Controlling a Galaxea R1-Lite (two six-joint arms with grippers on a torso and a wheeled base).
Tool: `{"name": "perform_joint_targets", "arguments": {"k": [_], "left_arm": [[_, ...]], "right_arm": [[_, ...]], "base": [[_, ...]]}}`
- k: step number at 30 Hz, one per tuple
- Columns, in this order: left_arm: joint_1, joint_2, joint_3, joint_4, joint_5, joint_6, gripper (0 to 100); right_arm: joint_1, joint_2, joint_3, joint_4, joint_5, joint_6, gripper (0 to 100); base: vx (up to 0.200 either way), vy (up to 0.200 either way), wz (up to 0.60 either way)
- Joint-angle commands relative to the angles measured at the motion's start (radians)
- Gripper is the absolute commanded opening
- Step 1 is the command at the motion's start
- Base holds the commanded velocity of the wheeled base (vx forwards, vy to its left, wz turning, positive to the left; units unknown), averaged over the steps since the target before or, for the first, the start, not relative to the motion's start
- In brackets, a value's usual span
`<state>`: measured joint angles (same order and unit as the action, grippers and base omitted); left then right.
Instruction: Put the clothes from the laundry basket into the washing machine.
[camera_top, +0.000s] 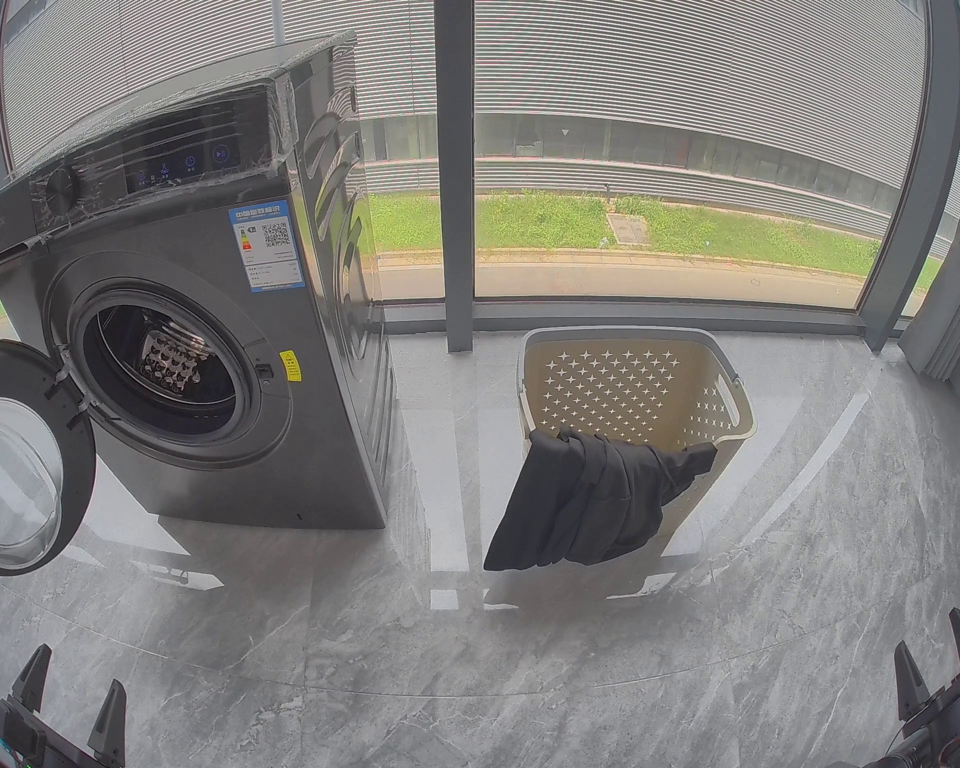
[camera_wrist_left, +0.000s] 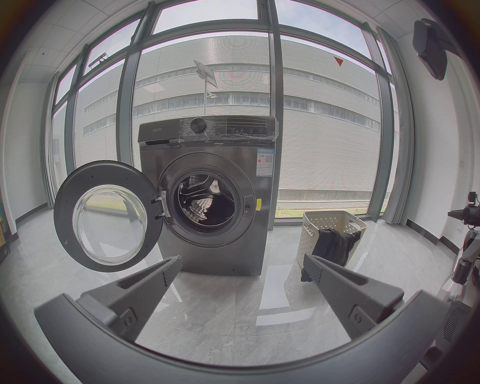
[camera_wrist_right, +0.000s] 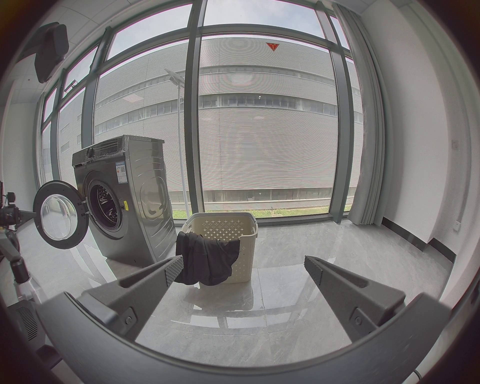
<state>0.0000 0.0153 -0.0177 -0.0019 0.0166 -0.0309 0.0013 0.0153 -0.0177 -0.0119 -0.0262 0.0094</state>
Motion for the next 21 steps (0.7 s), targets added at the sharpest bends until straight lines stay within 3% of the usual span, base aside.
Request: {"name": "perform_joint_targets", "arguments": {"k": [1,5,17,21], "left_arm": [[0.000,-0.014,0.016,0.000,0.000,-0.001,100],[0.000,-0.014,0.016,0.000,0.000,-0.001,100],[0.000,-0.014,0.016,-0.001,0.000,-0.001,100],[0.000,-0.014,0.016,-0.001,0.000,-0.001,100]], "right_arm": [[0.000,-0.015,0.018,0.000,0.000,0.000,100],[0.000,-0.015,0.018,0.000,0.000,0.000,100],[0.000,-0.015,0.018,0.000,0.000,0.000,100],[0.000,-0.015,0.018,0.000,0.000,0.000,100]], "base": [[0.200,0.000,0.00],[0.200,0.000,0.00],[0.000,0.000,0.00],[0.000,-0.200,0.00]]}}
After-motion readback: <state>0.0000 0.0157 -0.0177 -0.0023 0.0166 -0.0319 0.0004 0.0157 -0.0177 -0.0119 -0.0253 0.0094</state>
